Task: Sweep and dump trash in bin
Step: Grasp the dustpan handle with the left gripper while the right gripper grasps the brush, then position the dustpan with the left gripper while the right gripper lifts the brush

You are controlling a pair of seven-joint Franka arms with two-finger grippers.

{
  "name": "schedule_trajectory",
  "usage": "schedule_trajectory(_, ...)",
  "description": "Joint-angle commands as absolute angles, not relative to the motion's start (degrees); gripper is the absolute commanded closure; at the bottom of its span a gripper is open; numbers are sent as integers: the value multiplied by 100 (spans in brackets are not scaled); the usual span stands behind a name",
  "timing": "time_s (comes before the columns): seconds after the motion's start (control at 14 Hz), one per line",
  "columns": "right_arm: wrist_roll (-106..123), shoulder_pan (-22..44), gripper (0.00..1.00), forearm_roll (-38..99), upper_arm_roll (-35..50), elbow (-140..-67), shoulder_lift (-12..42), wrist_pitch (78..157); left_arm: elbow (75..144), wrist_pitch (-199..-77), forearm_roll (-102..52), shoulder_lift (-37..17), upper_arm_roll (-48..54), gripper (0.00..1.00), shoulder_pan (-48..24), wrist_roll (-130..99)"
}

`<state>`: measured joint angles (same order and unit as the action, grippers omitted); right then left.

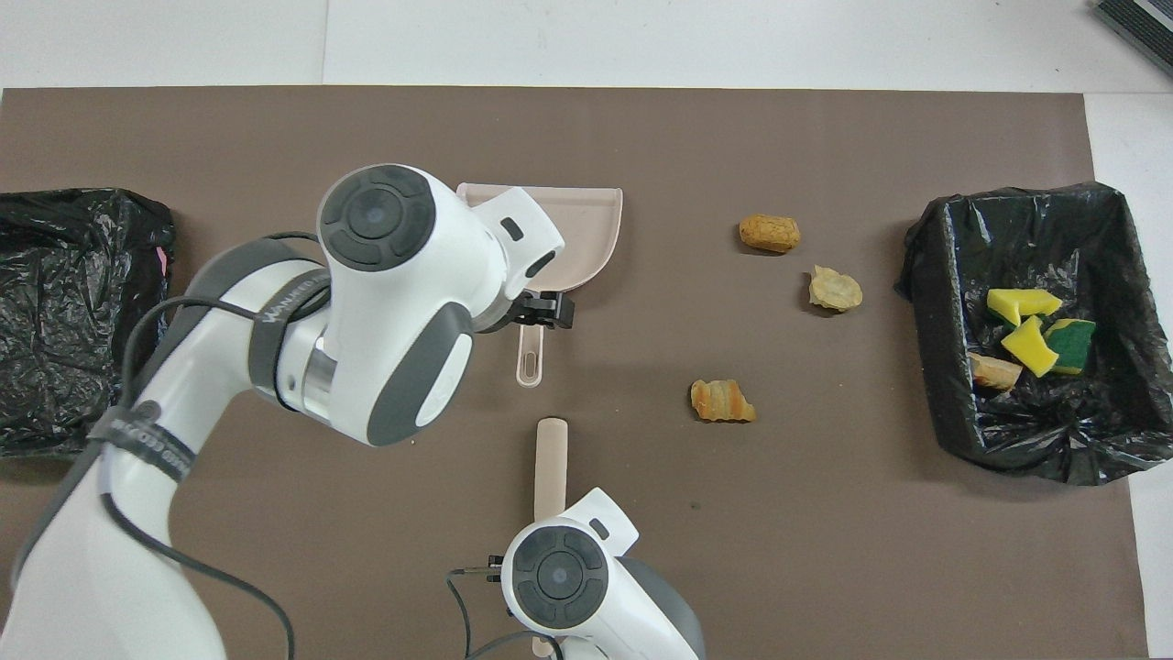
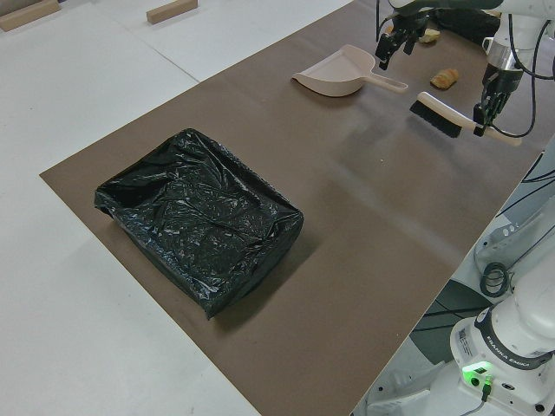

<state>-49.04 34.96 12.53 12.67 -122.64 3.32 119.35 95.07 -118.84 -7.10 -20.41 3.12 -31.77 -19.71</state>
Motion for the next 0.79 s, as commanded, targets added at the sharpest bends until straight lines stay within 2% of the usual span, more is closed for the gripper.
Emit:
schedule_trajectory(0.0, -4904, 2903, 100, 1397, 1292, -12296, -254, 11156, 9720, -12032, -800, -2083, 229, 0, -3225, -1890)
schedule_trajectory(0.21, -4423, 2182, 100, 1336, 1274, -12322, -465, 10636, 9721, -12120, -791, -2389, 220, 0, -3436, -1899)
schedule_trajectory(0.5, -3246, 1250, 100, 881, 1266, -12349, -536, 10170, 9659, -12059, -756, -2426, 220, 0, -3366, -1881)
schedule_trajectory(0.57, -3026, 1013, 100, 661, 1266, -12349, -536, 10117, 9650, -12032, -756, -2426, 220, 5, -3358, -1890)
schedule_trajectory(0.64, -2754, 776, 100, 468, 1274, -12366, -527, 10108, 9650, -11945, -773, -2408, 220, 48, -3375, -1890)
schedule_trajectory(0.72, -2429, 530, 100, 292, 1274, -12358, -484, 10134, 9642, -11692, -791, -2391, 220, 99, -3358, -1881)
